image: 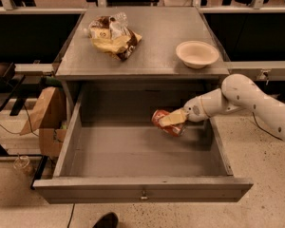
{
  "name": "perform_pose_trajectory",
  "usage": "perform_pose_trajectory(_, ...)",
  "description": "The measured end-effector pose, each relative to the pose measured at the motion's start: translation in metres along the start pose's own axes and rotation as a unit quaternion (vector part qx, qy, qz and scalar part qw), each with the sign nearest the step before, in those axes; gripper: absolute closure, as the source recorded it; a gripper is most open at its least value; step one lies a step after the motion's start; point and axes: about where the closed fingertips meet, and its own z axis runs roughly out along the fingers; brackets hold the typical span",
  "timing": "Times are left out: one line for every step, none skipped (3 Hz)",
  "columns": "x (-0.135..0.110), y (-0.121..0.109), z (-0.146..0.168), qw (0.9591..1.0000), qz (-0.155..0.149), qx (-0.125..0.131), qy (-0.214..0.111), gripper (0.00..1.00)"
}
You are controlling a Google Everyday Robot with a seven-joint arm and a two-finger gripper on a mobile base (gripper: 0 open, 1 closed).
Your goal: Place coke can into top drawer
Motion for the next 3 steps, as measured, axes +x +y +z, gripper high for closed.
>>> perform_pose_trajectory(0.0001, -0.0001, -0.0088, 0.9999, 0.005, 0.014, -0.003, 0.3)
perform_pose_trajectory(0.0001, 0.0, -0.0087, 0.9999, 0.005, 0.014, -0.003, 0.01)
perform_pose_trajectory(0.0001, 0.0, -0.0087, 0.9999, 0.005, 0.014, -0.003, 0.0)
